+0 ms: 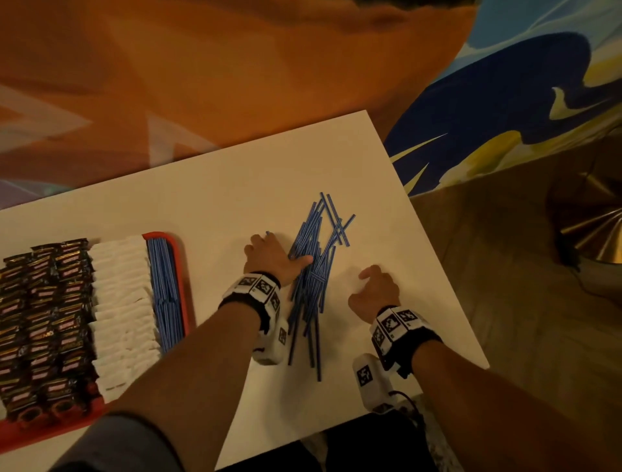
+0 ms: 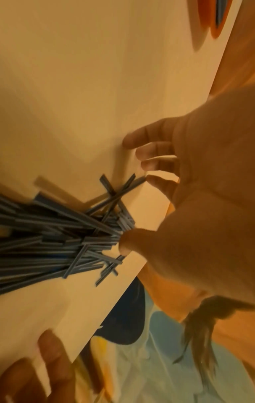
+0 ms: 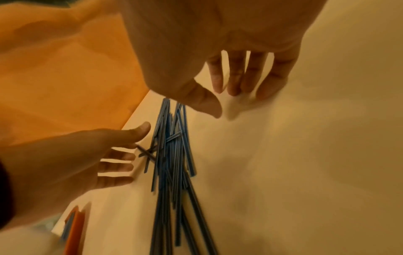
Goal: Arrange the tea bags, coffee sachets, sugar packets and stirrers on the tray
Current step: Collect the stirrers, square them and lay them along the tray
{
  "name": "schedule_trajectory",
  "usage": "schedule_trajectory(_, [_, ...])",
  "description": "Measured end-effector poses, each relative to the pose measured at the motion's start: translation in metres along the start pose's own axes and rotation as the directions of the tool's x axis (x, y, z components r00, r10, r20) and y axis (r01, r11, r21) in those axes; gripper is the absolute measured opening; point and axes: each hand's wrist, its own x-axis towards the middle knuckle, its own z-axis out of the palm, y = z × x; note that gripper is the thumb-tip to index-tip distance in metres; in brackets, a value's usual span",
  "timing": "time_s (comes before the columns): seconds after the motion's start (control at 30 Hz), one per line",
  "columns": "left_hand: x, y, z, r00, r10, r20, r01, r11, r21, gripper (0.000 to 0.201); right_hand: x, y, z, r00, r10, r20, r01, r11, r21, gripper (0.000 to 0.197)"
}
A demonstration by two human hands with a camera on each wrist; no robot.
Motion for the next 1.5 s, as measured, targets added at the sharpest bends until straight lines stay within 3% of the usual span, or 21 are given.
schedule_trajectory(0.1, [-0.006,0.026,0.015,0.994,0.11,0.023,-0.112,0.986,0.125,0.118,0.008,0.001,-0.004,0.997,0.027,0.067,-0.03,0.999,0.04,0.024])
schedule_trajectory(0.2, [-0.013,0.044,0.034,0.988,0.156,0.019,-0.157,0.971,0.182,0.101,0.019,0.0,-0.012,0.994,0.012,0.11,-0.022,0.995,0.097,0.021])
schedule_trajectory(0.37, [-0.013,0.05,0.038,0.998,0.066,0.022,-0.065,0.997,-0.044,0.094,0.024,-0.003,-0.011,0.992,-0.001,0.126,-0.006,0.998,0.055,0.011])
schedule_trajectory(0.47, [-0.011,0.052,0.033,0.999,0.021,0.033,-0.016,0.991,-0.13,0.096,0.025,-0.004,-0.008,0.994,-0.001,0.105,0.0,1.0,0.014,0.016])
schedule_trajectory(0.87, [-0.002,0.046,0.028,0.99,-0.139,0.026,0.141,0.961,-0.238,0.095,0.03,-0.002,-0.005,0.996,-0.013,0.089,0.018,0.998,-0.054,0.022])
schedule_trajectory(1.0, [0.001,0.04,0.025,0.985,-0.166,0.043,0.172,0.957,-0.236,0.082,0.031,-0.002,-0.005,0.994,-0.008,0.111,0.013,0.999,-0.05,0.025])
schedule_trajectory(1.13, [0.004,0.029,0.014,0.983,-0.157,0.093,0.171,0.97,-0.173,0.031,0.032,-0.002,-0.004,0.993,-0.004,0.122,0.01,0.999,-0.05,0.025])
schedule_trajectory(1.23, [0.003,0.018,0.005,0.985,-0.127,0.117,0.149,0.969,-0.198,0.021,0.034,-0.002,-0.003,0.993,-0.012,0.116,0.016,0.999,-0.032,0.016])
schedule_trajectory(1.37, [0.005,0.001,-0.001,0.978,-0.172,0.122,0.208,0.878,-0.43,0.027,0.036,0.0,-0.002,0.995,-0.016,0.101,0.02,0.999,-0.04,0.008])
schedule_trajectory(1.5, [0.001,-0.009,-0.003,0.981,-0.158,0.11,0.188,0.666,-0.721,0.014,0.037,0.002,-0.002,0.994,-0.027,0.106,0.032,0.998,-0.048,0.011])
